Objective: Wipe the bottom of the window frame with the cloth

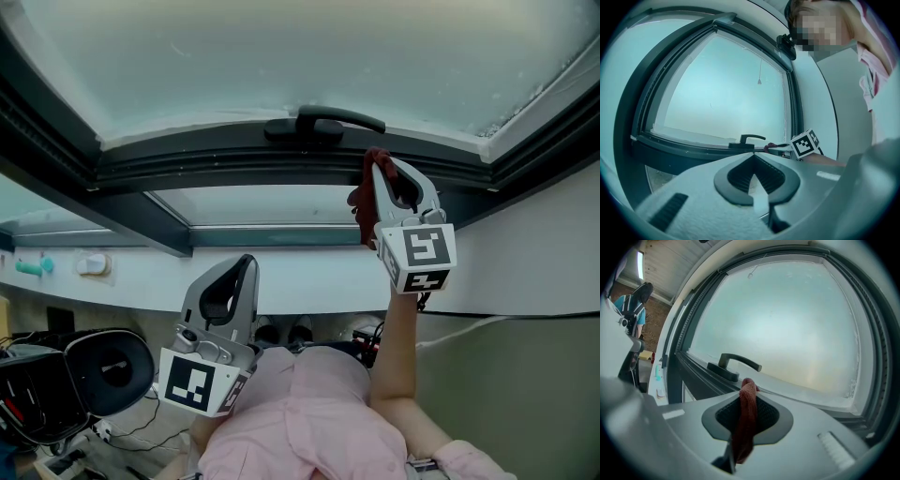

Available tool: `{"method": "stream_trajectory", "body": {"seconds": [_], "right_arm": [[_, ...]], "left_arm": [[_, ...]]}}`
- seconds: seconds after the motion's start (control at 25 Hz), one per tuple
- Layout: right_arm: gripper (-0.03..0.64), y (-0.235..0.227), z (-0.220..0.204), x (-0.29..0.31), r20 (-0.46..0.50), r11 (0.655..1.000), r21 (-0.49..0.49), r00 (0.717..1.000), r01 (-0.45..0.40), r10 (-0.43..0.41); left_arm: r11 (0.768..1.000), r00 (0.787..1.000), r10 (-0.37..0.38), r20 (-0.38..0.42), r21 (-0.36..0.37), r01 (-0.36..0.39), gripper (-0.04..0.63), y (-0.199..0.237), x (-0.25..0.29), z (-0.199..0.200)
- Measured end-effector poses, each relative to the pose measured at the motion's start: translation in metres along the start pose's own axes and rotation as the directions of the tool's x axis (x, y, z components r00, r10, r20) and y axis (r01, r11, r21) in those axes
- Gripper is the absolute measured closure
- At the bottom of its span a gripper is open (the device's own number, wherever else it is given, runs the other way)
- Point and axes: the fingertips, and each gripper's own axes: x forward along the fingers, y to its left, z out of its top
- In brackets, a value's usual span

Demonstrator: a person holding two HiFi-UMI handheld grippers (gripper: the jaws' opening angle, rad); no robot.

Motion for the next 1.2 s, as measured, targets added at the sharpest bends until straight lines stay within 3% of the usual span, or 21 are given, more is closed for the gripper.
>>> {"method": "stream_trajectory", "body": {"seconds": [1.2], "right_arm": [[0.566,-0.076,-0.027,-0.032,0.02,1.0,0.013,1.0,0.013,-0.013]], "left_arm": [[1.0,1.0,0.021,0.004,-0.001,-0.021,0.597,-0.06,0.027,-0.013]]}}
